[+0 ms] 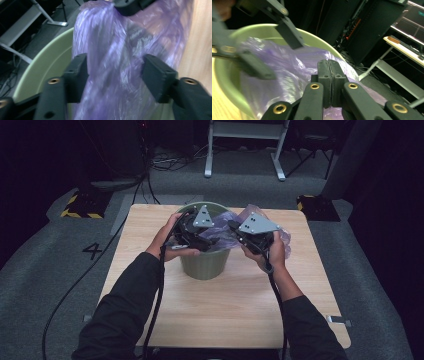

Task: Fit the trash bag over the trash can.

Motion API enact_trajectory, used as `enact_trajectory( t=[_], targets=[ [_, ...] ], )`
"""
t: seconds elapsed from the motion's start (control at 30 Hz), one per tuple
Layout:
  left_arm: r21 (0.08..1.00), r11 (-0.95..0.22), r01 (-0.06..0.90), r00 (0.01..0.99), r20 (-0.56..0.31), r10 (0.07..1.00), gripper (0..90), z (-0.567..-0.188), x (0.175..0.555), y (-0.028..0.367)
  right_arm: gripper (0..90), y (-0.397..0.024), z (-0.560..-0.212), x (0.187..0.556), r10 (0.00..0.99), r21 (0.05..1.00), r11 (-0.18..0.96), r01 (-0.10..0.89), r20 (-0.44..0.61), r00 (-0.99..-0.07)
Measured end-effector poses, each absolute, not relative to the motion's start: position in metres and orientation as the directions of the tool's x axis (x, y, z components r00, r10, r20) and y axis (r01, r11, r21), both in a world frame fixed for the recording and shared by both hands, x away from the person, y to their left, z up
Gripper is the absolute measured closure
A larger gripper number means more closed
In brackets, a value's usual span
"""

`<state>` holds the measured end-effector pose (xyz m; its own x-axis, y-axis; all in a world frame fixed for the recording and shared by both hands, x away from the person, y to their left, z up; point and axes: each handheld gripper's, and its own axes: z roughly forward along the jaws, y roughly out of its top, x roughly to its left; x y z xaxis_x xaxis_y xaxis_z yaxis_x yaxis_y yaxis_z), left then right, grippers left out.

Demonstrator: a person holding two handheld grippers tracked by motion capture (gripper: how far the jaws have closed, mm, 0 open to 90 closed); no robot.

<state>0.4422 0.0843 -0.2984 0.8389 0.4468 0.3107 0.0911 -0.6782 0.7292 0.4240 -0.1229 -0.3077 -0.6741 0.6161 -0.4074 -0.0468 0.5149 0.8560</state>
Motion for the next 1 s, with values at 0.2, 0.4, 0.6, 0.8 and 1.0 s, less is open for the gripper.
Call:
enact_trajectory(
  t=[0.2, 0.4, 0.6, 0.8, 1.0],
  targets=[
    [0.704, -0.705, 0.080, 0.813, 0.364, 0.455, 70.0, -0.302, 0.447, 0.080, 89.2, -0.117, -0.308, 0.421, 0.601, 0.861, 0.506, -0.053, -0.396, -0.694],
    [0.698, -0.712, 0.076, 0.802, 0.382, 0.459, 89.2, -0.304, 0.452, 0.081, 80.5, -0.117, -0.309, 0.419, 0.598, 0.874, 0.483, -0.042, -0.365, -0.714],
    [0.693, -0.715, 0.092, 0.797, 0.379, 0.470, 89.8, -0.307, 0.457, 0.087, 49.7, -0.125, -0.306, 0.417, 0.606, 0.897, 0.441, 0.007, -0.292, -0.740],
    [0.706, -0.700, 0.111, 0.793, 0.362, 0.490, 89.8, -0.308, 0.459, 0.095, 28.1, -0.150, -0.307, 0.399, 0.616, 0.898, 0.438, 0.051, -0.258, -0.744],
    [0.713, -0.690, 0.127, 0.796, 0.342, 0.500, 89.8, -0.310, 0.464, 0.102, 22.6, -0.185, -0.333, 0.395, 0.659, 0.853, 0.511, 0.111, -0.305, -0.687]
  ],
)
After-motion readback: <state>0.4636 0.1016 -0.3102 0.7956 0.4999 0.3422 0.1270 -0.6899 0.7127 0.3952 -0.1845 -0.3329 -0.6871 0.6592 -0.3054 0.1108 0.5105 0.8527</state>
